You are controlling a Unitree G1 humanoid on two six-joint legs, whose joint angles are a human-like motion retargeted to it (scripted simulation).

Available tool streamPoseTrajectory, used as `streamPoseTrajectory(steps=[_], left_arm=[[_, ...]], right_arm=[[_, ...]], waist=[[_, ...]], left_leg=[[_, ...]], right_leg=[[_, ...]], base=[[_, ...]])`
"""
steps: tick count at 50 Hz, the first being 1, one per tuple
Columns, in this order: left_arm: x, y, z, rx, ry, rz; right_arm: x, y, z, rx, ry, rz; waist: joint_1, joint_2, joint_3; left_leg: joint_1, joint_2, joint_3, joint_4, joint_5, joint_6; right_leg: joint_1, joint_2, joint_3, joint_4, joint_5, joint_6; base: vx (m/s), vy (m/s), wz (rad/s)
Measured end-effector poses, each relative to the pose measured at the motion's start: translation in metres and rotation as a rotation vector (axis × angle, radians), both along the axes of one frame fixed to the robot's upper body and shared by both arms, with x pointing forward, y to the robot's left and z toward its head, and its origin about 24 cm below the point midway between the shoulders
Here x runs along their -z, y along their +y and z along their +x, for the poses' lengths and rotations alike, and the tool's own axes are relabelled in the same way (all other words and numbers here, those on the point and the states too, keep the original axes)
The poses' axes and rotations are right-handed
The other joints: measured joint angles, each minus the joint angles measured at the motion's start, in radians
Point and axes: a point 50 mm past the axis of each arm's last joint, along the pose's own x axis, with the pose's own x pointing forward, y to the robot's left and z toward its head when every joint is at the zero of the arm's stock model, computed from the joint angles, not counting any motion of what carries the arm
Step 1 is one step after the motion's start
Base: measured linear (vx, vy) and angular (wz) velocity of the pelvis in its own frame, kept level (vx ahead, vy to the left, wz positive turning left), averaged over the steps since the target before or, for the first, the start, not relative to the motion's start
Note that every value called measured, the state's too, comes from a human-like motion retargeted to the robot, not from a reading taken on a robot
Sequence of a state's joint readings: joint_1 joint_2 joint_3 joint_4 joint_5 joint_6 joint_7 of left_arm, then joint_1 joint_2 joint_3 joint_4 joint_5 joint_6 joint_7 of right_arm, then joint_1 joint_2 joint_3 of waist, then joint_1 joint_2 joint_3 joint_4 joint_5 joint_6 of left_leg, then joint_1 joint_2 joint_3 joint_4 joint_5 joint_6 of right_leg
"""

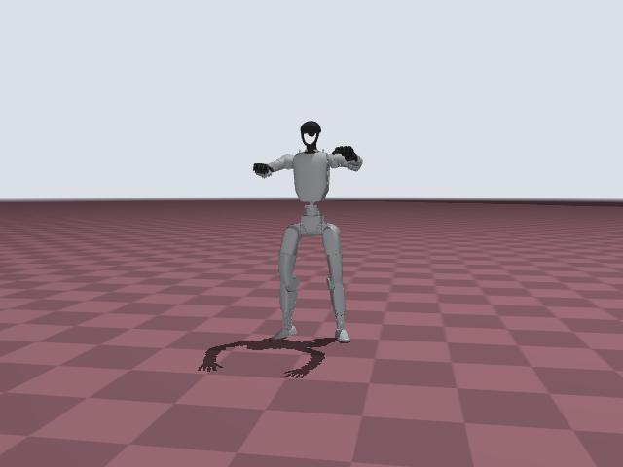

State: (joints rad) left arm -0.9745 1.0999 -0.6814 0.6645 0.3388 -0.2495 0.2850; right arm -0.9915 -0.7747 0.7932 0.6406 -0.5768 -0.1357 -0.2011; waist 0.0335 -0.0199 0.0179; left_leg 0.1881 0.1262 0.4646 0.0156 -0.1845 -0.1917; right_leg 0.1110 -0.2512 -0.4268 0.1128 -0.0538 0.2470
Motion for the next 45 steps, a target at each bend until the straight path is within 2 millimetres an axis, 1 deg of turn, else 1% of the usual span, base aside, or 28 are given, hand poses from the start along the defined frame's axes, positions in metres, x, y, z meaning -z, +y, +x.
streamPoseTrajectory(steps=[2, 4, 7, 10, 13, 15, 19, 22, 24, 30, 38, 45], left_arm=[[-0.01, -0.037, 0.005, 0.146, -0.024, -0.019], [-0.017, -0.073, 0.006, 0.284, -0.047, -0.026], [-0.025, -0.124, 0.003, 0.477, -0.074, -0.032], [-0.028, -0.169, -0.004, 0.641, -0.083, -0.037], [-0.026, -0.205, -0.011, 0.762, -0.075, -0.036], [-0.023, -0.224, -0.014, 0.82, -0.067, -0.031], [-0.013, -0.249, -0.016, 0.877, -0.048, -0.03], [-0.005, -0.258, -0.014, 0.882, -0.033, -0.041], [-0.001, -0.261, -0.011, 0.873, -0.026, -0.047], [0.009, -0.258, 0.001, 0.803, -0.011, -0.038], [0.024, -0.238, 0.019, 0.672, 0.021, -0.026], [0.04, -0.207, 0.034, 0.531, 0.063, -0.043]], right_arm=[[0.001, 0.004, 0.001, -0.009, 0.017, -0.012], [0.002, 0.01, 0.001, -0.023, 0.027, -0.006], [0.0, 0.019, 0.002, -0.043, 0.024, -0.003], [-0.005, 0.028, 0.004, -0.064, 0.008, -0.007], [-0.011, 0.039, 0.005, -0.092, -0.021, -0.013], [-0.016, 0.047, 0.006, -0.113, -0.045, -0.016], [-0.026, 0.063, 0.007, -0.158, -0.086, -0.002], [-0.031, 0.073, 0.007, -0.185, -0.102, 0.008], [-0.034, 0.077, 0.007, -0.197, -0.107, 0.011], [-0.037, 0.084, 0.007, -0.214, -0.113, 0.018], [-0.035, 0.08, 0.006, -0.217, -0.103, 0.027], [-0.03, 0.07, 0.007, -0.188, -0.085, 0.024]], waist=[[-0.009, 0.004, 0.001], [-0.022, 0.007, 0.0], [-0.042, 0.01, 0.003], [-0.063, 0.011, 0.007], [-0.083, 0.011, 0.011], [-0.097, 0.011, 0.013], [-0.121, 0.011, 0.016], [-0.136, 0.011, 0.015], [-0.143, 0.011, 0.014], [-0.156, 0.013, 0.007], [-0.155, 0.014, -0.001], [-0.143, 0.014, -0.005]], left_leg=[[-0.002, -0.001, -0.004, 0.001, 0.002, 0.0], [-0.005, -0.003, -0.008, 0.002, 0.003, -0.001], [-0.008, -0.005, -0.013, 0.003, 0.004, 0.0], [-0.01, -0.006, -0.015, 0.005, 0.005, 0.001], [-0.01, -0.006, -0.013, 0.005, 0.004, 0.004], [-0.009, -0.006, -0.009, 0.006, 0.004, 0.006], [-0.005, -0.004, 0.002, 0.007, 0.001, 0.01], [-0.002, -0.002, 0.012, 0.007, -0.001, 0.012], [0.001, 0.0, 0.018, 0.007, -0.003, 0.013], [0.004, 0.003, 0.03, 0.006, -0.005, 0.015], [0.003, 0.004, 0.031, 0.005, -0.005, 0.014], [0.0, 0.004, 0.025, 0.005, -0.005, 0.014]], right_leg=[[0.002, -0.002, -0.004, 0.0, 0.0, -0.001], [0.003, -0.003, -0.007, -0.002, -0.001, -0.002], [0.004, -0.006, -0.01, -0.003, -0.001, -0.003], [0.004, -0.007, -0.011, -0.004, -0.001, -0.003], [0.002, -0.007, -0.007, -0.004, -0.001, -0.003], [-0.001, -0.006, -0.003, -0.003, 0.0, -0.002], [-0.006, -0.004, 0.01, 0.0, -0.001, 0.001], [-0.011, -0.002, 0.02, 0.003, -0.002, 0.003], [-0.015, 0.0, 0.026, 0.005, -0.002, 0.004], [-0.022, 0.004, 0.038, 0.008, -0.003, 0.006], [-0.024, 0.007, 0.039, 0.007, -0.003, 0.005], [-0.022, 0.006, 0.032, 0.007, -0.003, 0.003]], base=[[0.0, 0.0, 0.0], [0.0, 0.0, 0.0], [0.0, 0.0, 0.0], [0.0, 0.0, 0.0], [0.0, 0.0, 0.0], [0.0, 0.0, 0.0], [0.0, 0.0, 0.0], [0.0, 0.0, 0.0], [0.0, 0.0, 0.0], [0.0, 0.0, 0.0], [0.0, 0.0, 0.0], [0.0, 0.0, 0.0]])
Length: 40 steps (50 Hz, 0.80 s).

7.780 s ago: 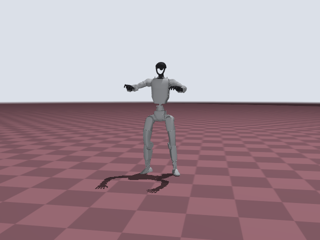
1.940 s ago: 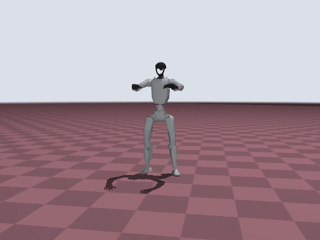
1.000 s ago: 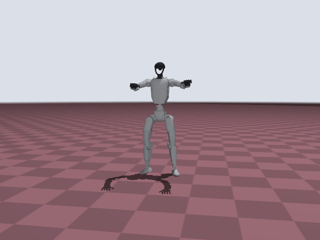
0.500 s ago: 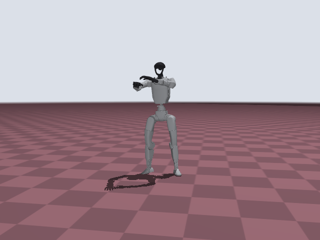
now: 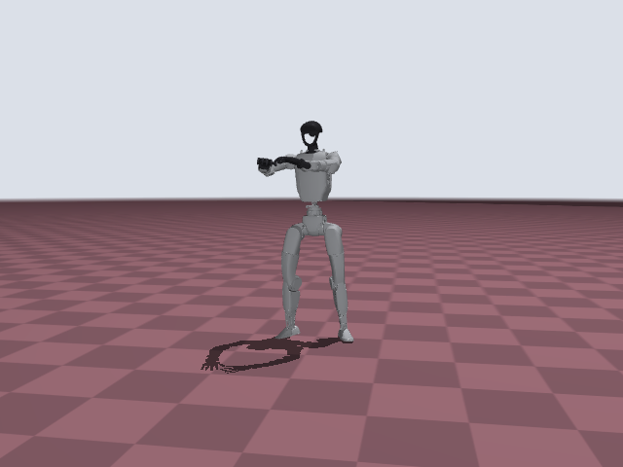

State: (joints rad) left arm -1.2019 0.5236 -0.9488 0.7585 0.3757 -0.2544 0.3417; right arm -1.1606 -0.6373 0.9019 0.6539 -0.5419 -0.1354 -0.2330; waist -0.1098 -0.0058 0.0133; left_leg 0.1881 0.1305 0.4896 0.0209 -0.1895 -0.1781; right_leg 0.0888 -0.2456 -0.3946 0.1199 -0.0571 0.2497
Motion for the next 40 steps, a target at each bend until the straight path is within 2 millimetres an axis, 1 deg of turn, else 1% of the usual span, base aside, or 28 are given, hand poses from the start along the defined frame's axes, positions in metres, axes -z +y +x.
streamPoseTrajectory(steps=[8, 16, 23, 29, 34, 40], left_arm=[[0.014, 0.05, 0.01, -0.179, 0.021, 0.037], [0.016, 0.114, 0.005, -0.346, 0.003, 0.116], [0.013, 0.17, -0.008, -0.491, -0.008, 0.196], [0.009, 0.214, -0.024, -0.611, -0.003, 0.242], [0.006, 0.243, -0.038, -0.694, 0.006, 0.277], [0.002, 0.272, -0.053, -0.785, 0.012, 0.284]], right_arm=[[0.004, -0.01, 0.001, 0.03, 0.011, -0.013], [0.005, -0.021, 0.0, 0.051, 0.006, -0.015], [0.01, -0.032, 0.001, 0.088, 0.017, 0.001], [0.015, -0.042, 0.001, 0.118, 0.025, 0.012], [0.018, -0.05, 0.0, 0.137, 0.033, 0.012], [0.021, -0.058, -0.002, 0.157, 0.044, 0.01]], waist=[[0.016, -0.003, -0.002], [0.04, -0.012, 0.001], [0.072, -0.027, 0.001], [0.106, -0.044, -0.001], [0.134, -0.058, -0.001], [0.166, -0.071, -0.001]], left_leg=[[-0.002, 0.0, -0.006, 0.001, 0.0, -0.004], [0.001, 0.001, -0.005, 0.0, 0.0, -0.01], [0.005, 0.001, -0.003, -0.001, -0.003, -0.013], [0.006, 0.0, -0.005, -0.002, -0.005, -0.013], [0.005, -0.001, -0.012, -0.004, -0.005, -0.014], [0.001, -0.003, -0.023, -0.005, -0.005, -0.016]], right_leg=[[0.003, -0.001, -0.007, 0.001, 0.001, -0.003], [0.006, -0.001, -0.009, 0.001, 0.002, -0.003], [0.008, -0.001, -0.009, 0.002, 0.002, -0.002], [0.01, -0.002, -0.013, 0.002, 0.002, -0.003], [0.013, -0.004, -0.021, 0.002, 0.002, -0.003], [0.017, -0.007, -0.033, 0.001, 0.004, -0.004]], base=[[0.0, 0.0, 0.0], [0.0, 0.0, 0.0], [0.0, 0.0, 0.0], [0.0, 0.0, 0.0], [0.0, 0.0, 0.0], [0.0, 0.0, 0.0]])
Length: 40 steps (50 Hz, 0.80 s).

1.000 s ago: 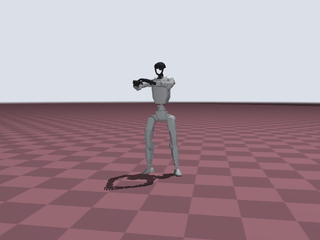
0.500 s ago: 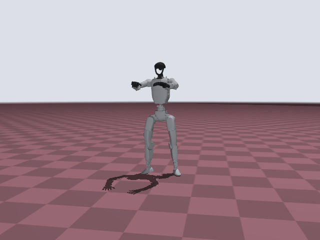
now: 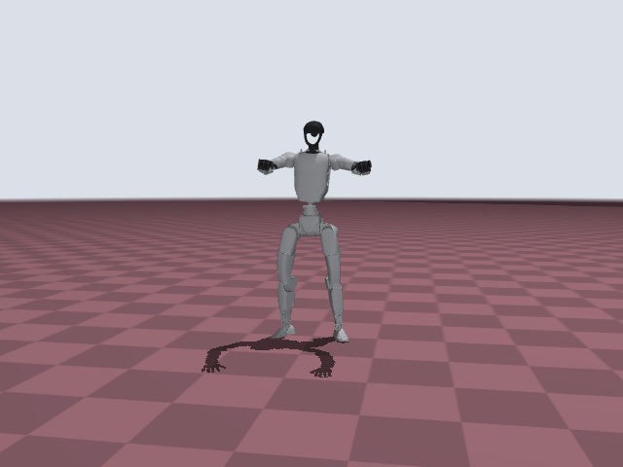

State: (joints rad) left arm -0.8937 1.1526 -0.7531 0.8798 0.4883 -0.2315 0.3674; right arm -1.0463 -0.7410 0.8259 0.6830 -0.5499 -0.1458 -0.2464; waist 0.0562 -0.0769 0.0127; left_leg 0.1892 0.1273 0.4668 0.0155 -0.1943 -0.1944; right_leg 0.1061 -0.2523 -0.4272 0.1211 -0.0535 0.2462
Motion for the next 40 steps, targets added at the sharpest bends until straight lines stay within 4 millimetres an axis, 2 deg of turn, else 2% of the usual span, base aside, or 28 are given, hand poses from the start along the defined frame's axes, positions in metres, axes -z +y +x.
streamPoseTrajectory(steps=[13, 16, 19, 23, 29, 35, 40], left_arm=[[-0.007, 0.038, -0.022, -0.149, -0.002, 0.031], [-0.008, 0.04, -0.023, -0.158, -0.015, -0.002], [-0.011, 0.031, -0.019, -0.108, -0.049, -0.044], [-0.023, -0.004, -0.008, 0.072, -0.095, -0.106], [-0.043, -0.085, 0.005, 0.429, -0.12, -0.148], [-0.066, -0.164, 0.0, 0.754, -0.171, -0.158], [-0.081, -0.218, -0.01, 0.97, -0.203, -0.171]], right_arm=[[-0.001, -0.009, -0.001, 0.02, 0.004, -0.001], [-0.002, -0.01, -0.002, 0.021, 0.007, 0.007], [-0.002, -0.012, -0.002, 0.026, 0.004, 0.01], [-0.002, -0.013, -0.002, 0.035, 0.004, -0.035], [-0.004, -0.004, -0.003, 0.004, 0.054, -0.027], [-0.009, 0.016, -0.004, -0.058, 0.037, -0.029], [-0.016, 0.034, -0.004, -0.11, 0.008, -0.028]], waist=[[0.046, -0.005, 0.0], [0.051, -0.003, 0.0], [0.056, -0.001, 0.001], [0.06, 0.001, 0.006], [0.052, 0.01, 0.001], [0.025, 0.019, -0.005], [-0.005, 0.028, -0.005]], left_leg=[[-0.008, -0.006, -0.016, 0.001, 0.0, -0.003], [-0.01, -0.008, -0.018, 0.001, 0.0, -0.003], [-0.011, -0.009, -0.02, 0.0, 0.001, -0.004], [-0.012, -0.012, -0.024, -0.001, 0.004, -0.003], [-0.015, -0.013, -0.025, -0.001, 0.007, -0.006], [-0.016, -0.014, -0.021, 0.0, 0.007, -0.004], [-0.013, -0.014, -0.01, 0.001, 0.007, 0.0]], right_leg=[[0.005, -0.008, -0.016, -0.002, 0.003, 0.0], [0.006, -0.009, -0.018, -0.003, 0.004, 0.0], [0.007, -0.01, -0.021, -0.005, 0.005, 0.0], [0.008, -0.012, -0.024, -0.007, 0.007, -0.002], [0.008, -0.013, -0.026, -0.009, 0.008, 0.002], [0.005, -0.013, -0.02, -0.01, 0.008, 0.004], [0.0, -0.013, -0.006, -0.01, 0.007, 0.005]], base=[[0.0, 0.0, 0.0], [0.0, 0.0, 0.0], [0.0, 0.0, 0.0], [0.0, 0.0, 0.0], [0.0, 0.0, 0.0], [0.0, 0.0, 0.0], [0.0, 0.0, 0.0]])
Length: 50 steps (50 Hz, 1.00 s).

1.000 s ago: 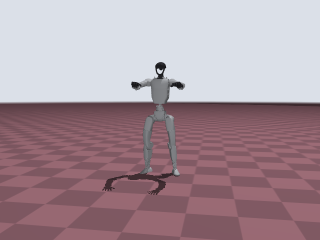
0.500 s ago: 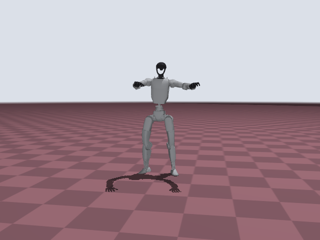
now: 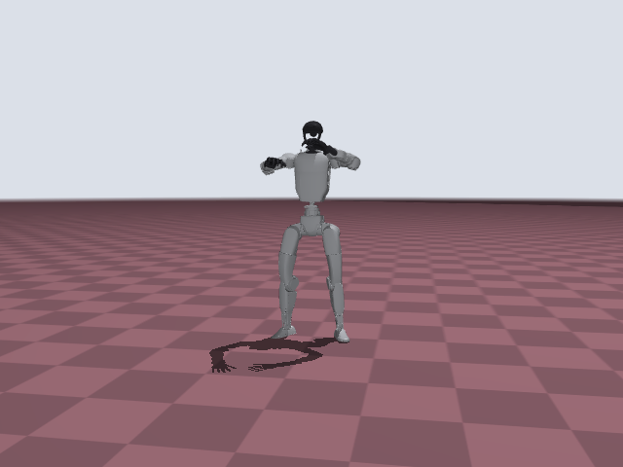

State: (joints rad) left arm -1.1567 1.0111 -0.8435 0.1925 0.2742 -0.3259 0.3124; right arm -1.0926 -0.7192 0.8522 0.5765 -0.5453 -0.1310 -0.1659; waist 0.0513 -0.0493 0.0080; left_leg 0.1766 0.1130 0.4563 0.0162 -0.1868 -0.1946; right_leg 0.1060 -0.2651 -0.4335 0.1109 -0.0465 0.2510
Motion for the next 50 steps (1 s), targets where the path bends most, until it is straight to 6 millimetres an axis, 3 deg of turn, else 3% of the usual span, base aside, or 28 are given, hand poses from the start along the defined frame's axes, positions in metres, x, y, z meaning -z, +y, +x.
streamPoseTrajectory(steps=[5, 10, 14, 17, 23, 30, 39, 45, 50], left_arm=[[-0.006, -0.044, -0.01, 0.163, -0.006, -0.002], [-0.001, -0.075, -0.017, 0.272, 0.007, 0.011], [0.01, -0.085, -0.017, 0.296, 0.028, 0.025], [0.02, -0.082, -0.011, 0.267, 0.051, 0.031], [0.036, -0.041, 0.003, 0.117, 0.095, 0.028], [0.046, 0.033, -0.004, -0.088, 0.119, 0.074], [0.046, 0.111, -0.049, -0.25, 0.273, -0.047], [0.035, 0.135, -0.085, -0.265, 0.452, -0.136], [0.022, 0.145, -0.111, -0.255, 0.44, -0.225]], right_arm=[[-0.004, 0.015, 0.0, -0.038, -0.017, 0.012], [-0.006, 0.028, -0.001, -0.072, -0.031, 0.03], [-0.006, 0.035, -0.004, -0.106, -0.044, 0.05], [-0.008, 0.036, -0.009, -0.14, -0.056, 0.075], [-0.02, 0.02, -0.029, -0.213, -0.084, 0.137], [-0.026, -0.029, -0.061, -0.194, -0.079, 0.172], [-0.019, -0.108, -0.116, -0.013, 0.084, 0.306], [-0.024, -0.148, -0.163, 0.152, 0.196, 0.298], [-0.037, -0.17, -0.196, 0.267, 0.13, 0.273]], waist=[[-0.032, 0.007, 0.006], [-0.06, 0.011, 0.014], [-0.078, 0.013, 0.021], [-0.087, 0.014, 0.025], [-0.088, 0.02, 0.035], [-0.062, 0.027, 0.045], [-0.007, 0.017, 0.055], [0.031, 0.003, 0.056], [0.056, -0.006, 0.059]], left_leg=[[0.006, 0.0, 0.014, 0.001, -0.001, 0.004], [0.014, 0.0, 0.031, 0.001, -0.002, 0.009], [0.019, 0.0, 0.043, 0.001, -0.003, 0.011], [0.022, 0.0, 0.05, 0.0, -0.004, 0.012], [0.024, 0.005, 0.061, -0.002, -0.002, 0.009], [0.016, 0.019, 0.068, -0.004, 0.003, -0.005], [-0.007, 0.032, 0.06, -0.005, 0.011, -0.019], [-0.027, 0.031, 0.047, -0.005, 0.015, -0.02], [-0.039, 0.028, 0.038, -0.004, 0.017, -0.019]], right_leg=[[-0.005, 0.001, 0.017, 0.001, -0.001, 0.001], [-0.009, 0.003, 0.035, 0.0, -0.002, 0.003], [-0.012, 0.006, 0.047, -0.002, -0.001, 0.005], [-0.013, 0.007, 0.054, -0.004, -0.001, 0.008], [-0.017, 0.014, 0.061, -0.009, 0.0, 0.011], [-0.026, 0.031, 0.058, -0.015, 0.005, 0.011], [-0.04, 0.044, 0.041, -0.018, 0.009, 0.011], [-0.051, 0.041, 0.027, -0.018, 0.011, 0.011], [-0.056, 0.038, 0.017, -0.02, 0.014, 0.011]], base=[[0.0, 0.0, -0.04], [-0.01, -0.01, -0.18], [0.0, 0.0, 0.0], [0.0, 0.0, 0.0], [0.0, 0.0, 0.0], [0.0, 0.0, 0.0], [0.0, 0.0, 0.0], [0.0, 0.0, 0.0], [0.0, 0.0, 0.0]])
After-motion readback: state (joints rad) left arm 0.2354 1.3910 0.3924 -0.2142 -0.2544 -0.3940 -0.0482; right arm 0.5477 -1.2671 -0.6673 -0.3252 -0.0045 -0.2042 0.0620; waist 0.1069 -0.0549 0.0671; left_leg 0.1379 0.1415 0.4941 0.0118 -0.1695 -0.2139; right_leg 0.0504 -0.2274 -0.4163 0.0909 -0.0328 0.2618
